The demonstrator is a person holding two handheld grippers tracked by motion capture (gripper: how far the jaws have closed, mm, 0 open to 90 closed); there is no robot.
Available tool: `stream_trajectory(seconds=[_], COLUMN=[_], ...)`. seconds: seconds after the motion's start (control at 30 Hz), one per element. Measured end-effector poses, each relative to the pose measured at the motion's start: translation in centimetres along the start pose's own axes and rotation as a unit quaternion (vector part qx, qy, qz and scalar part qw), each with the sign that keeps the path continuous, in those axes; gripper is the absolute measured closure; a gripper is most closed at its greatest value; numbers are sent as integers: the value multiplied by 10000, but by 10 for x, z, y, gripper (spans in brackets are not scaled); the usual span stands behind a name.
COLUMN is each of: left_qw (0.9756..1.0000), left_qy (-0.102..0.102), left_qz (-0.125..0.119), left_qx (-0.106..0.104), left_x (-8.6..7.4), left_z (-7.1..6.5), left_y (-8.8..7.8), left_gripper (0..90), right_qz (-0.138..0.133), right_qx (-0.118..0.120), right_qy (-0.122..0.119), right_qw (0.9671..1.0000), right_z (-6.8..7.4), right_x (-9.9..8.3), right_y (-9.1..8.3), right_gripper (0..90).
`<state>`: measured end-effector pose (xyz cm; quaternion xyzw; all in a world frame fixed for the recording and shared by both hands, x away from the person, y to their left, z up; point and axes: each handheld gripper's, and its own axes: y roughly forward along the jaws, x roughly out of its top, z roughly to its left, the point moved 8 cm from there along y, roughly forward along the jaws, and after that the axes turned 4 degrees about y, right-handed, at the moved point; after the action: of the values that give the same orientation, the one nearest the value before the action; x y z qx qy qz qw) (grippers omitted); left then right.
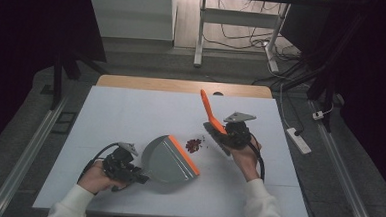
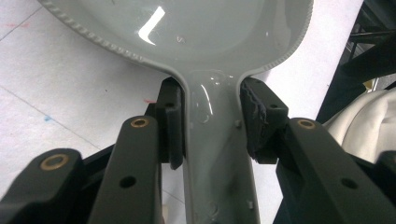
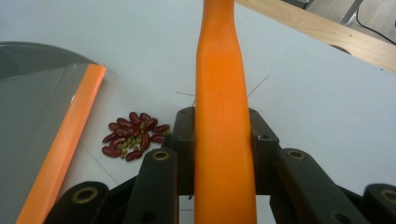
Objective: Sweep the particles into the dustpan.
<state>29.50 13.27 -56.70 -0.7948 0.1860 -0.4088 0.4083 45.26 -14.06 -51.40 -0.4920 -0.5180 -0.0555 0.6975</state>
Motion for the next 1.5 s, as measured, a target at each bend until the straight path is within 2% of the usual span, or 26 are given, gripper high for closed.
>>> stream_trajectory(seconds=[0.63, 0.77, 1.2, 1.5], left_qw=[9998, 9998, 9997, 9997], left_qy=[-149, -185, -216, -211], left_qz=[-22, 5, 22, 27], left_qx=[-98, -115, -148, -117], left_x=[5, 5, 6, 7], left_z=[5, 7, 8, 7], left_y=[5, 6, 9, 11], left_gripper=[622, 622, 623, 622], right_qz=[380, 382, 487, 581], right_qx=[-135, -161, -143, -124], right_qy=[-72, -91, -151, -369], right_qw=[9992, 9991, 9986, 9976], right_z=[-8, -9, -4, 3], right_x=[-6, -5, -2, -4], right_y=[30, 34, 45, 45], right_gripper=[705, 706, 706, 707])
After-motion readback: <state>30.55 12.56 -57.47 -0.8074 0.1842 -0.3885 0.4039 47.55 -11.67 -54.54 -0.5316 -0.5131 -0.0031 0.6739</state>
